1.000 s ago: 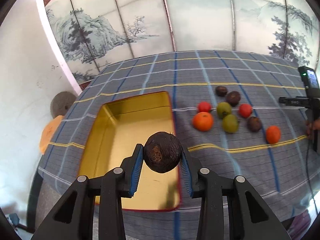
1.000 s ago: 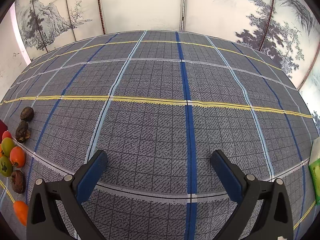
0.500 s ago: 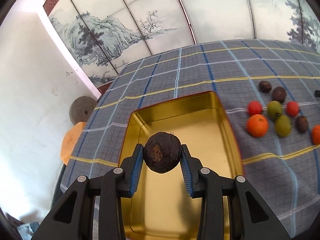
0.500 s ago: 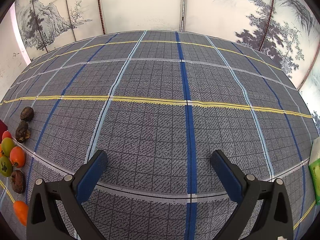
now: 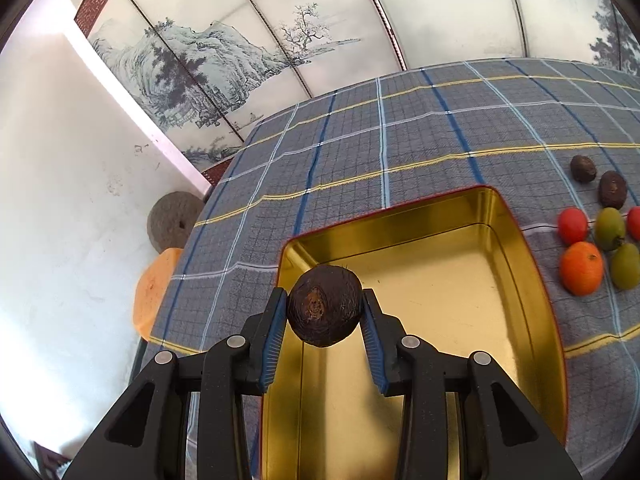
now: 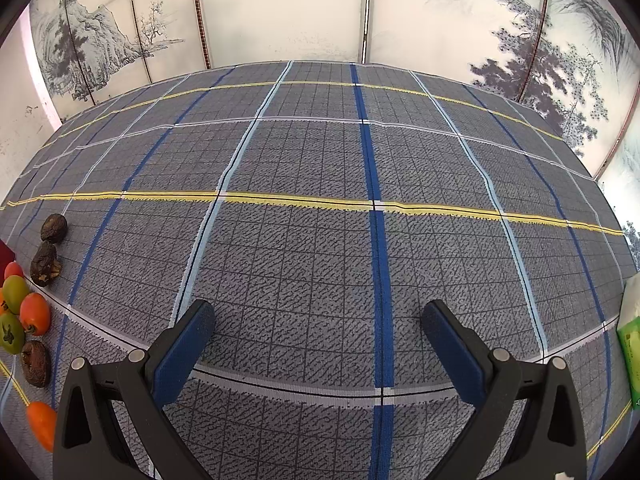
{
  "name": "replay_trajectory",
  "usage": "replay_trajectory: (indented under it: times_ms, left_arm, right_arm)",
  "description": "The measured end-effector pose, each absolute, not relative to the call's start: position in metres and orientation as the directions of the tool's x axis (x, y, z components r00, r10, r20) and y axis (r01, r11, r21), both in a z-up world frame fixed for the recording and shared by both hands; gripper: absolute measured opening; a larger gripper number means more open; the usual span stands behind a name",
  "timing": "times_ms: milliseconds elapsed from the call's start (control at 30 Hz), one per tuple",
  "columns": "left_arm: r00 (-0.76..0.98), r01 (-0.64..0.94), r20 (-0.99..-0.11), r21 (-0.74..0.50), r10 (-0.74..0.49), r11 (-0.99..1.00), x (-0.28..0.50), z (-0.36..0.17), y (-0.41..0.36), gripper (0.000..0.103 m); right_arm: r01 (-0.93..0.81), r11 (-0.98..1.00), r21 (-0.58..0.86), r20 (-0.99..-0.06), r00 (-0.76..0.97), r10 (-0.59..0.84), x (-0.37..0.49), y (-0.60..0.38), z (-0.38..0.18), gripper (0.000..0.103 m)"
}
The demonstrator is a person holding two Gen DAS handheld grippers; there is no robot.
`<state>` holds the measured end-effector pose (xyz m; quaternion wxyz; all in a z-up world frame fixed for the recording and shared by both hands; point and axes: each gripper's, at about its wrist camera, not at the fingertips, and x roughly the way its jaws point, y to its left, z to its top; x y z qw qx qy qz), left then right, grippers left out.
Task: Organize fruits
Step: 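Carry the dark brown fruit in the left gripper over the gold tin, then open the left gripper to drop the brown fruit into the tin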
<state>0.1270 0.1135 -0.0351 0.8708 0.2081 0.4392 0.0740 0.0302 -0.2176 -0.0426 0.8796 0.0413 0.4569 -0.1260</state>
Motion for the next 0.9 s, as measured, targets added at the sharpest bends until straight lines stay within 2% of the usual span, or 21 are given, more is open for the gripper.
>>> replay_trajectory:
  times_ms: [400,567,667,900]
  left_arm:
    - [0.610,0.028,-0.725,0.422,0.319,0.906,0.144,-0.042,0.129,0.038]
    - [0.633,0.006,-0.693,0.450,0.345,0.893,0.148,-0.041,0.130,0.041]
    - [0.637,0.000,-0.689,0.449,0.347,0.893,0.148,-0.040,0.132,0.047]
    - [0.648,-0.019,-0.691,0.406,0.320,0.914,0.131,-0.026,0.131,0.048]
  right_arm:
    - [0.257,0.965,-0.042,-0.814,0.551,-0.182,0.030,-0.218,-0.043,0.103]
    - [0.258,0.965,-0.042,-0.814,0.551,-0.183,0.030,-0.218,-0.043,0.103]
    - [0.258,0.965,-0.042,-0.814,0.551,-0.183,0.030,-0.218,-0.043,0.103]
    - [0.258,0.965,-0.042,-0.815,0.550,-0.183,0.031,-0.218,-0.043,0.103]
